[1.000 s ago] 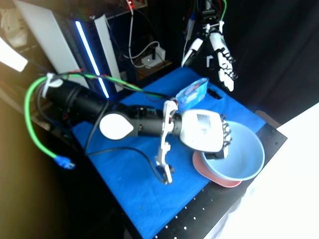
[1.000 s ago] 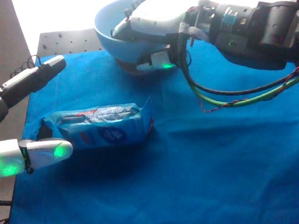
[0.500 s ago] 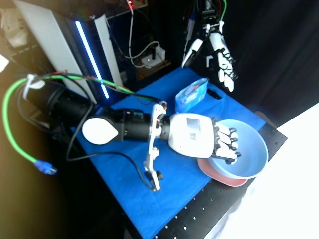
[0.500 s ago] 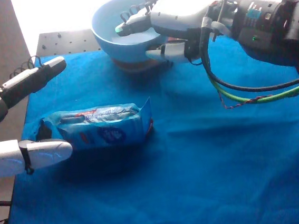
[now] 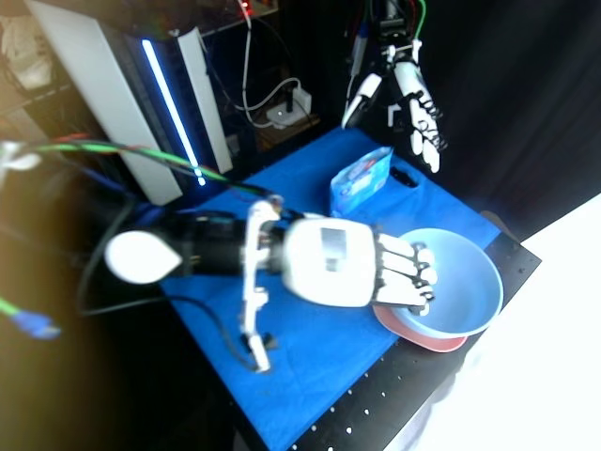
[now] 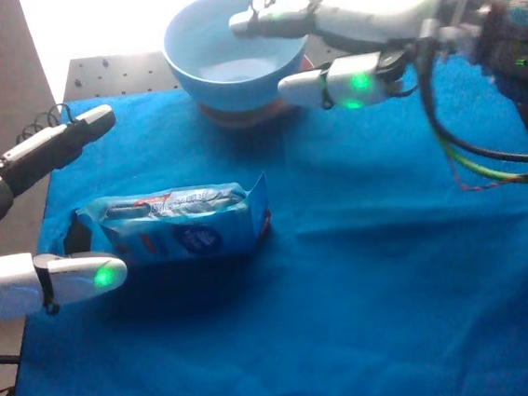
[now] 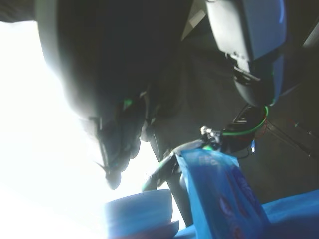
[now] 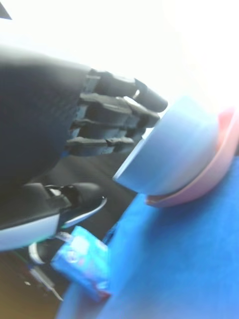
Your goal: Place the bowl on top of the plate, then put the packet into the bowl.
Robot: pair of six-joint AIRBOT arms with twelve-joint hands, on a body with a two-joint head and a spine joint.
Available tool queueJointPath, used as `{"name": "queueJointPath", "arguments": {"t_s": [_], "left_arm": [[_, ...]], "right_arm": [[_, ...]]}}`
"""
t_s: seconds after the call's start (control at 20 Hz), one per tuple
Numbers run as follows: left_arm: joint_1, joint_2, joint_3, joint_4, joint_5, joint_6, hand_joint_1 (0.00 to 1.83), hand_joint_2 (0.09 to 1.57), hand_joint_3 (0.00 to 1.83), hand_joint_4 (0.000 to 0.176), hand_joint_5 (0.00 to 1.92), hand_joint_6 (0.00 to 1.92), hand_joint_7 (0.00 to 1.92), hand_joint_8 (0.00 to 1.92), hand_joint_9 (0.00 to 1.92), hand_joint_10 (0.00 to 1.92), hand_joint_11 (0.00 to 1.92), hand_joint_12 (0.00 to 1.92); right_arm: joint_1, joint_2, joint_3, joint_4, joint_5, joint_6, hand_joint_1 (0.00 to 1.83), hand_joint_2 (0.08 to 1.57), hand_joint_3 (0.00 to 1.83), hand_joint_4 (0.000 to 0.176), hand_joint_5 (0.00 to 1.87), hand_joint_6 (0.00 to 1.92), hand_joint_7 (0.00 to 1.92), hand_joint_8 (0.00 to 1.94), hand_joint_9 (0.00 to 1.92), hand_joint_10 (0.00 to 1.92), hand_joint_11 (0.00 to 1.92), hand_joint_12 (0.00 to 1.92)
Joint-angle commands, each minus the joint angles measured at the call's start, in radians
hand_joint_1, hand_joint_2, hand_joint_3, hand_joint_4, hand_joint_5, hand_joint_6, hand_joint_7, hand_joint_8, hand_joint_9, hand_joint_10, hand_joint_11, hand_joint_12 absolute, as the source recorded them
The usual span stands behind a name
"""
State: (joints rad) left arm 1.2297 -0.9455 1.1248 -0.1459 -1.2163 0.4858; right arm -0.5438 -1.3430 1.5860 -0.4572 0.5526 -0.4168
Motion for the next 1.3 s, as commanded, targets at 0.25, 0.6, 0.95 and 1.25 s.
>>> {"name": "queueJointPath", "arguments": {"t_s": [0.25, 0.6, 0.95, 1.25], "left_arm": [[-0.002, -0.021, 0.025, -0.032, -0.082, -0.005, 0.72, 0.87, 0.00, 0.052, 0.11, 0.01, 0.06, 0.00, 0.07, 0.00, 0.11, 0.06], [-0.106, -0.048, 0.076, 0.048, 0.014, -0.005, 0.84, 0.84, 0.00, 0.110, 0.09, 0.00, 0.05, 0.00, 0.00, 0.00, 0.00, 0.00], [-0.193, -0.112, 0.134, 0.114, 0.124, -0.023, 0.90, 0.99, 0.01, 0.000, 0.50, 0.02, 0.55, 0.02, 0.56, 0.02, 0.36, 0.49], [-0.258, -0.136, 0.172, 0.138, 0.161, -0.024, 1.37, 1.12, 0.00, 0.000, 0.94, 0.99, 0.89, 1.06, 0.92, 1.22, 0.78, 1.20]], "right_arm": [[-0.070, 0.120, -0.110, 0.172, 0.340, 0.004, 0.11, 1.04, 0.00, 0.176, 0.00, 0.00, 0.00, 0.00, 0.00, 0.00, 0.00, 0.00], [-0.307, 0.273, -0.292, 0.381, 0.675, 0.004, 0.26, 1.08, 0.01, 0.167, 0.00, 0.00, 0.00, 0.00, 0.00, 0.00, 0.00, 0.00], [-0.467, 0.323, -0.389, 0.515, 0.873, 0.003, 0.23, 1.16, 0.01, 0.079, 0.00, 0.00, 0.00, 0.00, 0.00, 0.00, 0.00, 0.00], [-0.496, 0.322, -0.390, 0.561, 0.873, 0.003, 0.29, 1.18, 0.00, 0.132, 0.00, 0.00, 0.00, 0.00, 0.00, 0.00, 0.00, 0.00]]}}
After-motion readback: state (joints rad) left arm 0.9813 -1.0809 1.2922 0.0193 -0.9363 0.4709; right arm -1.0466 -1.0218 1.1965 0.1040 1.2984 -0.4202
